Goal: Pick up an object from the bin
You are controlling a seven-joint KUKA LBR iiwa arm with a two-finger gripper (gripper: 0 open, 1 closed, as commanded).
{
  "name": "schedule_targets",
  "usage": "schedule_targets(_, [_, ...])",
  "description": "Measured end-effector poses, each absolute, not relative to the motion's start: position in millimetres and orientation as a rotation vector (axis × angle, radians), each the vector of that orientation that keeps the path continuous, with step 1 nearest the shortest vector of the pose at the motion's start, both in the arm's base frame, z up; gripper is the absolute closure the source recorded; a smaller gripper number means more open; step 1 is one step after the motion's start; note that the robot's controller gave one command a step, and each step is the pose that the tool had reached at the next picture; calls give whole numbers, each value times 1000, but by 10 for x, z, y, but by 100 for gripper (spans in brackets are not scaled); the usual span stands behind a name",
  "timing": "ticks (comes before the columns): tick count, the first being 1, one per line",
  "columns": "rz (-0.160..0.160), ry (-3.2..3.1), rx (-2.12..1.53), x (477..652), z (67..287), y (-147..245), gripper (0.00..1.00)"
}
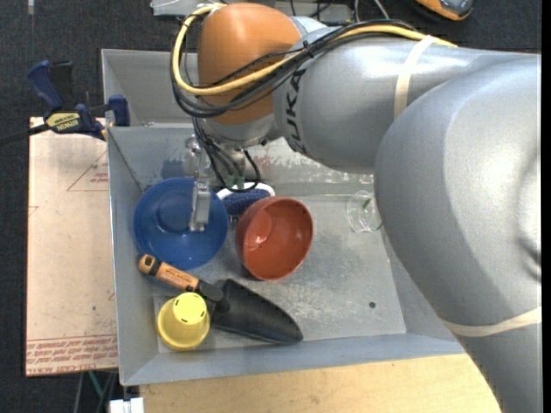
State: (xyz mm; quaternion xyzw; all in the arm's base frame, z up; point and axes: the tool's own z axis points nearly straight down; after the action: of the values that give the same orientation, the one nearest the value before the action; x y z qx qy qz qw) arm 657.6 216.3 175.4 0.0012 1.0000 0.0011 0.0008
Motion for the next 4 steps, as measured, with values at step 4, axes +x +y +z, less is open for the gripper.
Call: schedule_targets(4, [7, 3137, 32, 6317, 1751, 1631, 0])
